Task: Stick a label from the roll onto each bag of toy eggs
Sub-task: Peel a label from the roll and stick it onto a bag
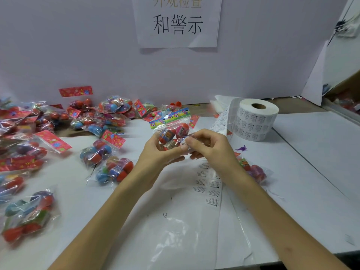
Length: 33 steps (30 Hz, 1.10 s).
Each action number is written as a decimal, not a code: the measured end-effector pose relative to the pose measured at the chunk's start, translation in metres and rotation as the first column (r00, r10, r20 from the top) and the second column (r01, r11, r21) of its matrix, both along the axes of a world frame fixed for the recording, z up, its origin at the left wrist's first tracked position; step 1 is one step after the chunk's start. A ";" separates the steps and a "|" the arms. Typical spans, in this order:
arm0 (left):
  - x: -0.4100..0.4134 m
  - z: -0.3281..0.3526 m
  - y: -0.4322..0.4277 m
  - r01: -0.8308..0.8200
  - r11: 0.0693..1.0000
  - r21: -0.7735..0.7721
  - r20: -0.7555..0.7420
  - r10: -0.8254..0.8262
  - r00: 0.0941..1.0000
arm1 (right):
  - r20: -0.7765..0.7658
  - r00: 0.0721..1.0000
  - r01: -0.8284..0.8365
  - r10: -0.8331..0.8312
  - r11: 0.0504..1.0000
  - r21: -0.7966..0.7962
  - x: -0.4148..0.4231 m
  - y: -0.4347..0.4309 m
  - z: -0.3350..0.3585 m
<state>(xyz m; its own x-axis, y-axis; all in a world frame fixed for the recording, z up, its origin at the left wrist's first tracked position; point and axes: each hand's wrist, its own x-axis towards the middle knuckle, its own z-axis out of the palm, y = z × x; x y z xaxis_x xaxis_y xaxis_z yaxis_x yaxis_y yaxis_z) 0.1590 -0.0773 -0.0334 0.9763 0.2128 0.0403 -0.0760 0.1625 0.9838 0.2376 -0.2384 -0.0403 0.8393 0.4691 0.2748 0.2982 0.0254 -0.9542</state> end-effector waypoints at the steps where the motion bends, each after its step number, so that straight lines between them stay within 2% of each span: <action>1: 0.000 0.000 0.000 -0.006 1.000 0.004 -0.002 0.006 1.000 | 0.002 1.000 -0.006 0.006 1.000 -0.004 0.000 0.000 0.000; 10: 0.001 0.002 0.001 0.032 0.997 -0.070 -0.028 -0.034 0.999 | -0.029 1.000 -0.005 0.005 1.000 -0.014 0.000 -0.001 0.003; 17: 0.000 0.000 0.001 0.057 0.997 -0.052 -0.012 -0.058 0.998 | 0.112 0.991 0.085 -0.072 0.990 -0.113 -0.003 0.002 0.000; 22: -0.002 -0.004 -0.001 0.068 0.995 -0.073 -0.002 -0.068 0.998 | 0.104 0.993 0.059 -0.050 0.994 -0.094 -0.002 -0.001 0.002; 28: -0.001 -0.004 -0.001 0.021 0.996 -0.090 -0.006 -0.021 1.000 | 0.168 0.985 0.054 -0.029 0.988 -0.146 -0.003 0.000 0.000; 33: 0.000 -0.004 0.002 0.004 0.995 -0.103 0.007 -0.003 1.000 | 0.142 0.989 -0.015 0.032 0.992 -0.121 -0.001 0.000 0.003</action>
